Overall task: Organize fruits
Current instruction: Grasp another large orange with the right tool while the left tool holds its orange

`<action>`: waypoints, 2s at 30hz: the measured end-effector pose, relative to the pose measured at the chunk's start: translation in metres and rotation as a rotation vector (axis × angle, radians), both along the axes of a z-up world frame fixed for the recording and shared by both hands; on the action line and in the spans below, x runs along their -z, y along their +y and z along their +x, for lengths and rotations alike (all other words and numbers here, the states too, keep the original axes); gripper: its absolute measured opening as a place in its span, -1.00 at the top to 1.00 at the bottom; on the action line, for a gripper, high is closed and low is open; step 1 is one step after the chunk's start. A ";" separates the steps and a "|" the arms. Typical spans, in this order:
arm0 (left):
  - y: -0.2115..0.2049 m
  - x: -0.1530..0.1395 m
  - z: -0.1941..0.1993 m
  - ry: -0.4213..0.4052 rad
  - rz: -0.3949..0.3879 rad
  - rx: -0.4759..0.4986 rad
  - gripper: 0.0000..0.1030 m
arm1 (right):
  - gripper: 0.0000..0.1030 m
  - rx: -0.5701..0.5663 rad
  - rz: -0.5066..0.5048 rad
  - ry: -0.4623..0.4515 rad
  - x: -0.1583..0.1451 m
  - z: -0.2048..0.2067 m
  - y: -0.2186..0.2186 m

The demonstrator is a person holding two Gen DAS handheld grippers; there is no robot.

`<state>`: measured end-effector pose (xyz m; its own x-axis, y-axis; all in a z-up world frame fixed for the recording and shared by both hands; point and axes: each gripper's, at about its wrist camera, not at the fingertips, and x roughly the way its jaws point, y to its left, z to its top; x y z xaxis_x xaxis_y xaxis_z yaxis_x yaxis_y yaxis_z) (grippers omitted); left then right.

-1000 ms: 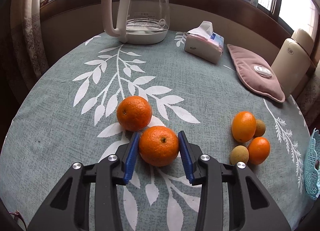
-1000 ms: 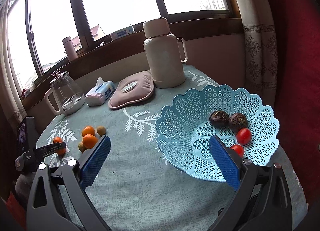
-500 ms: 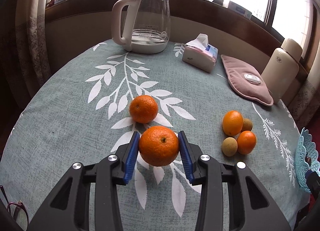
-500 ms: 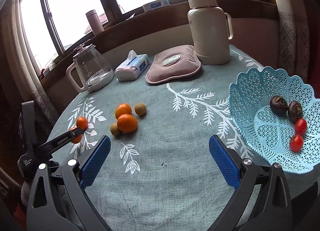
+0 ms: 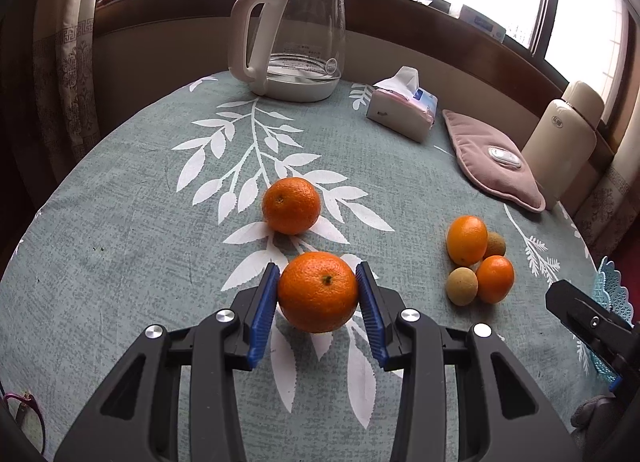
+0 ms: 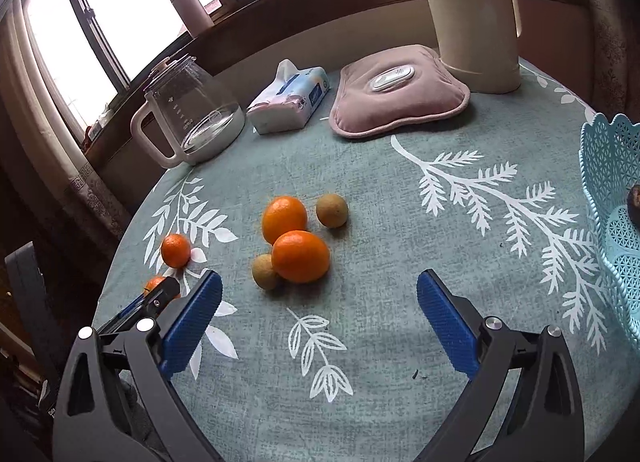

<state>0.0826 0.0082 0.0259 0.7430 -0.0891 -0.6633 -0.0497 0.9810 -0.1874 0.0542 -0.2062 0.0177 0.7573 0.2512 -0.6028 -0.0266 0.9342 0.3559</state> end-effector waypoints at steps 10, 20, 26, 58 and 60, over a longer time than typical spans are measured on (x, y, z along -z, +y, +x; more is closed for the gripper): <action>0.007 0.005 0.002 0.021 -0.037 0.000 0.23 | -0.61 0.001 -0.037 0.028 0.008 0.028 0.018; 0.006 0.006 0.003 0.024 -0.046 0.008 0.23 | -0.13 -0.003 -0.058 0.058 0.019 0.046 0.030; 0.006 0.006 0.003 0.025 -0.045 0.013 0.23 | 0.13 -0.006 -0.060 0.057 0.018 0.043 0.028; 0.000 0.004 0.000 0.019 -0.046 0.044 0.22 | -0.07 0.028 -0.084 0.072 0.028 -0.002 0.004; 0.000 0.004 0.001 0.020 -0.046 0.044 0.23 | -0.04 0.020 -0.093 0.072 0.028 -0.002 0.006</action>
